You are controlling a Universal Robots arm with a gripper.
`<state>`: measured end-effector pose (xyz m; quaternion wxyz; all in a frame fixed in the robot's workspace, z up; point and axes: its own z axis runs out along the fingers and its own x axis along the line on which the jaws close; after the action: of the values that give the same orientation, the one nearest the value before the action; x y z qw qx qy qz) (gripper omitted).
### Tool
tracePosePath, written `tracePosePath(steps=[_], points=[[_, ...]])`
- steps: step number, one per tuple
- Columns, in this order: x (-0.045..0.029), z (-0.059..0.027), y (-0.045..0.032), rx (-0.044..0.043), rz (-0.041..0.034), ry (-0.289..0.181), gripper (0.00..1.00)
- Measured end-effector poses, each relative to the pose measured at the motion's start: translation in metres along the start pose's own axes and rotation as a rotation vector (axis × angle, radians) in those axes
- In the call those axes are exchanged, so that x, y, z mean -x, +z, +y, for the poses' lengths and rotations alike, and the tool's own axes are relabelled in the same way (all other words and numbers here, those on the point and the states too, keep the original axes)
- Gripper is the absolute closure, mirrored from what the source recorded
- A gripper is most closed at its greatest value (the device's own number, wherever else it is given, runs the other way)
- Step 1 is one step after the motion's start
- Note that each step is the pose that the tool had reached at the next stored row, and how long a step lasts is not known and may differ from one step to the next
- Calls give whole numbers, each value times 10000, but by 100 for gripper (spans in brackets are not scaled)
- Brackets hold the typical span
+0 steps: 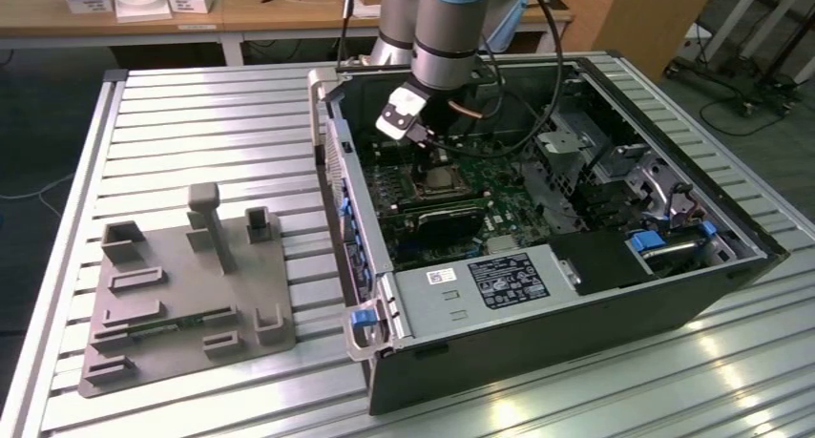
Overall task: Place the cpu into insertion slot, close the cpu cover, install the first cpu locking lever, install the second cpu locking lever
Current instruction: 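Close the cpu cover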
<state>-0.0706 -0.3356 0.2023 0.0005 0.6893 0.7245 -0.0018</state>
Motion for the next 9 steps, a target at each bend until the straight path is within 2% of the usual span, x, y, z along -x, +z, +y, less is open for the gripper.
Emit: tracePosePath(steps=[9], points=[[0,-4,23,1,7,-7,90]])
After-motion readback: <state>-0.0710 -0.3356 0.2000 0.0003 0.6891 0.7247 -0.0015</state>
